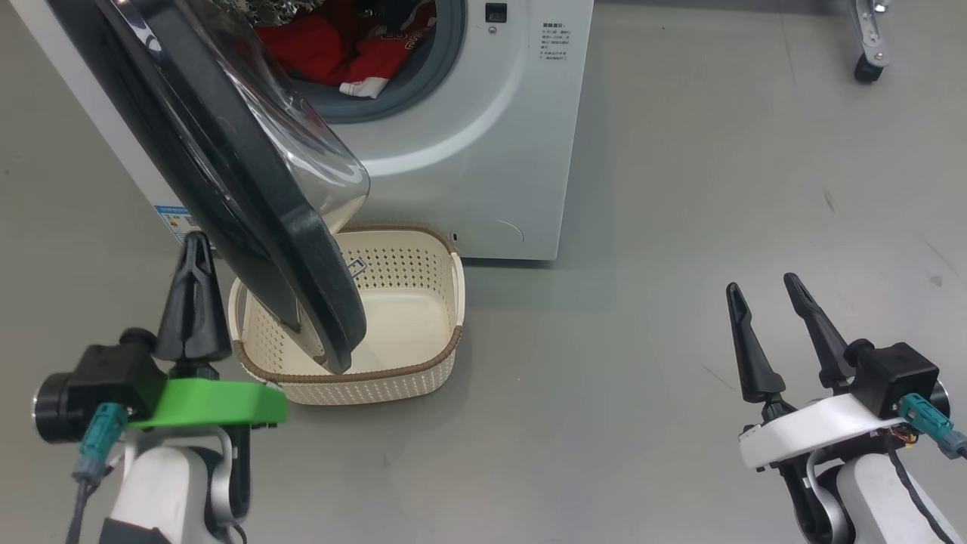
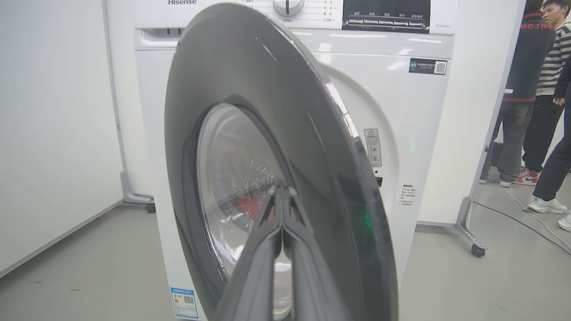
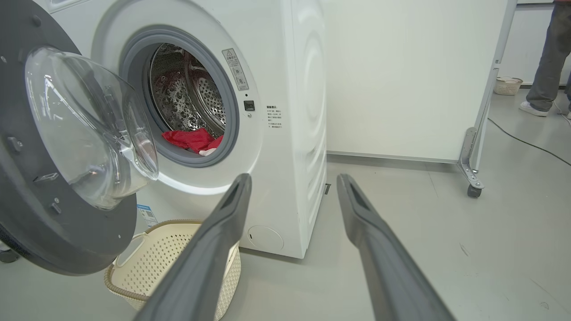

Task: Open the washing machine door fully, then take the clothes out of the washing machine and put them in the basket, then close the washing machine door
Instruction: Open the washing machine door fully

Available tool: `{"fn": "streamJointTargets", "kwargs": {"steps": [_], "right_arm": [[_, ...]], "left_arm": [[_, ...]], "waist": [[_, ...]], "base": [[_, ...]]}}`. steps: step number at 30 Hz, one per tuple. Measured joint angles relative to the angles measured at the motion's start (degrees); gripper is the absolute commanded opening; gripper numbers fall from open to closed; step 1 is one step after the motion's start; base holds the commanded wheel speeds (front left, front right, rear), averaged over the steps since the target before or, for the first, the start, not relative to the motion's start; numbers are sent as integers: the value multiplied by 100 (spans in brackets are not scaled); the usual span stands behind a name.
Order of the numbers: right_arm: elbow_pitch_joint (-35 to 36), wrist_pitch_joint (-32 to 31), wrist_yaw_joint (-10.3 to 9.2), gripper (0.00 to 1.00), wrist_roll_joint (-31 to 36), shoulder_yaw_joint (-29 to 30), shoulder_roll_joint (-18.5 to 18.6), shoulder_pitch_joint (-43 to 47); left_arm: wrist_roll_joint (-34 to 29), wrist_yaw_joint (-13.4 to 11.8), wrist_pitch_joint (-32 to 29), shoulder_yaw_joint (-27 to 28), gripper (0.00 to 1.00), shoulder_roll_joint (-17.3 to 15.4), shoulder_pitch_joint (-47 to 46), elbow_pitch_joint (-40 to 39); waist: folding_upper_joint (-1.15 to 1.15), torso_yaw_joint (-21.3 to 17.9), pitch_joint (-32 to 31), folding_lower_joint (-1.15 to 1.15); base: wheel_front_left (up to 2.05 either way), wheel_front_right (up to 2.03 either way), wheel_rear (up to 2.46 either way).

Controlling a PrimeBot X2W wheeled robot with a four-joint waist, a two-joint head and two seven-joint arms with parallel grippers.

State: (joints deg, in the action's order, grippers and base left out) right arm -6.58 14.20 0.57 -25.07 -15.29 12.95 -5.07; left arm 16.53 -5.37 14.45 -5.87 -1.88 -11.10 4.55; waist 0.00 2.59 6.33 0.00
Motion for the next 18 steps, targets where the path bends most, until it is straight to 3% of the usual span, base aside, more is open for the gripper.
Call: {"fn": "streamJointTargets", "kwargs": {"steps": [18], "right_arm": [[-194,0,157,100,100,-45,-151,103]], "left_arm": [[-256,299,32,-96,0,-182,-954,-905]], "waist": [[0,-53,-285,0]], "base": [[0,0,0]]}}
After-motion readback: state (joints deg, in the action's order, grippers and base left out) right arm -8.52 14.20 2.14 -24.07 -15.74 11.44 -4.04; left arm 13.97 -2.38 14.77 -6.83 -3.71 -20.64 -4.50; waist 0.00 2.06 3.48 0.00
